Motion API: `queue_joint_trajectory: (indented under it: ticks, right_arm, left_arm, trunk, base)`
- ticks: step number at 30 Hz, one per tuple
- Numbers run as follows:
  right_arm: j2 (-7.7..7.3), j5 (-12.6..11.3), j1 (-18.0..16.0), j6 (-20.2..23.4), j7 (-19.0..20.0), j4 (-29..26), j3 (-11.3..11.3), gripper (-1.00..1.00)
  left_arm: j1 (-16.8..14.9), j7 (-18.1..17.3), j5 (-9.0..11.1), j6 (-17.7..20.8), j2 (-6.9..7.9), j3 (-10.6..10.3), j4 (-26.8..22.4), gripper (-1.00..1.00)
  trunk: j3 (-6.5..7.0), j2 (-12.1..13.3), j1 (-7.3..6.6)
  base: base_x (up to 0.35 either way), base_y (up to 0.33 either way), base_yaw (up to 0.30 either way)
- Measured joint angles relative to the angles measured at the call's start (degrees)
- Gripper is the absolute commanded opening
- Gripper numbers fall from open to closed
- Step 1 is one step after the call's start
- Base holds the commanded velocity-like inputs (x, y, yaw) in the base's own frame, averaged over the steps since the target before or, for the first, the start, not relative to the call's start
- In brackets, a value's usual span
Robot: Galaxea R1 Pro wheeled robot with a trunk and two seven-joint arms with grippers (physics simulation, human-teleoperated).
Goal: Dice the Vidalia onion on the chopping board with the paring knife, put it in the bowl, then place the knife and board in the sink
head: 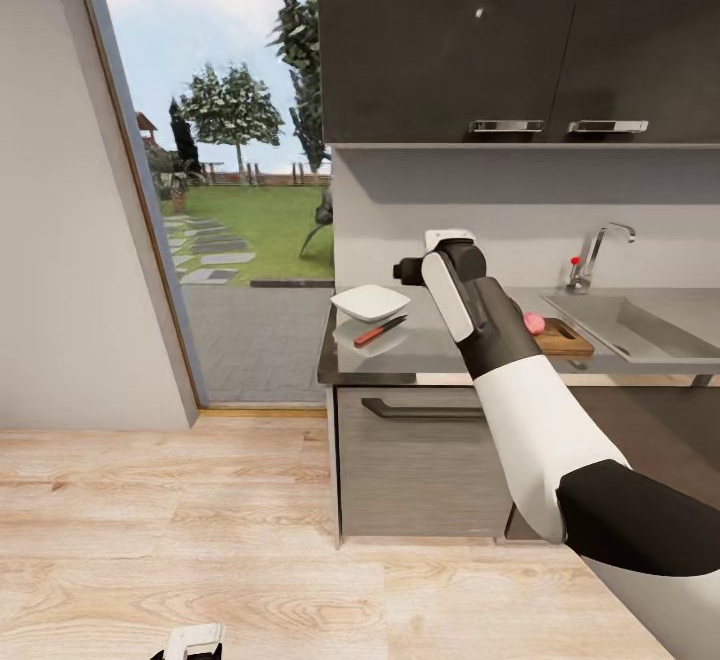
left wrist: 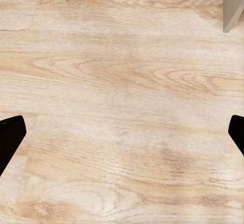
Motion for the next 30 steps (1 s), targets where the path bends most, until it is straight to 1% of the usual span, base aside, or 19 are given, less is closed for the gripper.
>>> queue_joint_trajectory:
  ticks: [2,6,9,11,14,19,21,22,26,30]
  right_arm:
    - [0.0,-1.1,0.0,-0.01,0.0,0.04,-0.06,1.0]
    - [0.0,-2.06,0.0,-0.06,0.05,0.3,-0.64,1.0]
    - [0.0,-2.23,0.02,-0.08,0.08,0.37,-1.42,1.0]
    - [0.0,-2.31,0.01,-0.09,0.09,0.41,-2.76,1.0]
    - [0.0,-2.35,0.03,-0.13,0.09,0.46,-3.77,1.0]
    - [0.0,-2.34,0.07,-0.35,0.12,1.17,-4.37,1.0]
    - [0.0,-2.34,0.08,-0.48,0.17,2.17,-4.44,1.0]
    - [0.0,-2.36,0.09,-0.69,0.23,4.1,-4.58,1.0]
    - [0.0,-2.36,0.09,-0.89,0.2,6.83,-4.61,1.0]
    - [0.0,-2.29,0.08,-1.06,0.18,9.14,-4.61,1.0]
  left_arm:
    - [0.0,0.0,0.0,0.0,0.0,0.0,0.0,1.0]
    - [0.0,0.0,0.0,0.0,0.03,0.0,0.0,1.0]
    - [0.0,0.0,0.0,0.0,0.04,0.0,0.0,1.0]
    - [0.0,0.01,0.0,0.0,0.05,0.0,0.0,1.0]
    - [0.0,0.02,0.0,0.0,0.05,0.0,0.0,1.0]
    - [0.0,0.07,0.0,0.0,0.05,0.0,0.0,1.0]
    - [0.0,0.06,0.0,0.0,0.05,0.0,0.0,1.0]
    - [0.0,0.08,0.0,0.0,0.05,0.0,0.0,1.0]
    - [0.0,0.09,0.0,0.0,0.05,0.0,0.0,1.0]
    - [0.0,0.09,0.0,0.0,0.05,0.0,0.0,1.0]
  trunk:
    - [0.0,0.0,0.0]
    - [0.0,0.0,0.0]
    - [0.0,0.0,0.0]
    - [0.0,0.0,-0.01]
    - [0.0,0.0,-0.01]
    - [0.0,0.0,-0.02]
    - [0.0,0.0,-0.02]
    - [0.0,0.0,-0.02]
    - [0.0,0.0,-0.02]
    - [0.0,0.0,-0.01]
  base:
    - [0.0,0.0,0.0]
    - [0.0,0.0,0.0]
    - [0.013,0.0,0.0]
    - [0.07,0.0,0.0]
    - [0.119,0.0,0.0]
    - [0.192,0.0,0.0]
    - [0.225,0.0,0.0]
    - [0.232,0.0,0.0]
    - [0.202,0.0,0.0]
    - [0.079,0.0,0.0]
